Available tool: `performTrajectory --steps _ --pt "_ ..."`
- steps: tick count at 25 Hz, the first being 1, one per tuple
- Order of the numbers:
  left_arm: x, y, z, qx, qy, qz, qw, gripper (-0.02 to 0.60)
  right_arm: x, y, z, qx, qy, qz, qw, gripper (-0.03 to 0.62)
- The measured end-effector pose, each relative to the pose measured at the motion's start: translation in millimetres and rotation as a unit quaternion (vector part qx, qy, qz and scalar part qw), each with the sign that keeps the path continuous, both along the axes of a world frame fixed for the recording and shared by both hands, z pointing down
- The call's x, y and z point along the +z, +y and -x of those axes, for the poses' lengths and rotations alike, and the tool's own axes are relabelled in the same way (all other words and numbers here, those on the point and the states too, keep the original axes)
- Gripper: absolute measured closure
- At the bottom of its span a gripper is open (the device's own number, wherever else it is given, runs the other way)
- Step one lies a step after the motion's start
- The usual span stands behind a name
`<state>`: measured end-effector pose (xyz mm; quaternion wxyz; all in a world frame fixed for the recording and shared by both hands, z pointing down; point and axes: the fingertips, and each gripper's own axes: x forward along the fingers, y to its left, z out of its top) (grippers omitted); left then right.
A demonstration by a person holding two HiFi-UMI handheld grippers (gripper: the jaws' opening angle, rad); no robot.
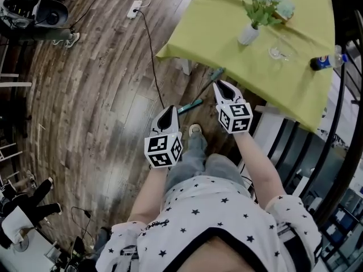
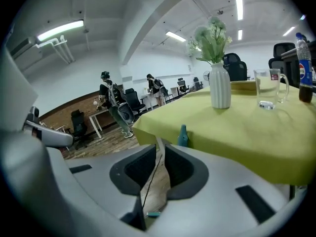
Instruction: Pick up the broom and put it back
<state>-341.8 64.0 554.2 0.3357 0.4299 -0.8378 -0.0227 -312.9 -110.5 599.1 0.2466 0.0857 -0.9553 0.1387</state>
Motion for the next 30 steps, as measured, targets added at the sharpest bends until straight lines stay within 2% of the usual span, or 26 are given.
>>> performTrajectory --steps 10,16,27,30 --pt "20.4 8.0 6.5 -0.01 0.012 0.007 0.9999 0.569 41.4 -7.0 8.0 0.029 0.029 0.005 0.999 0.448" --pt "31.6 6.8 1.8 -0.008 0.021 0.014 0.9996 0.569 62.3 -19.8 11.3 0.04 0.046 0.0 0.998 0.415" --pt "40.2 10.6 1.9 -0.007 0.029 0.019 0.9994 0.569 80.1 -27.8 25.6 0.041 0.062 -0.007 0.997 0.422" --pt "39.7 13.1 4.5 -0.009 0.028 0.018 0.9994 0.569 81.2 -30.3 27.0 0.05 0.063 -0.009 0.997 0.484"
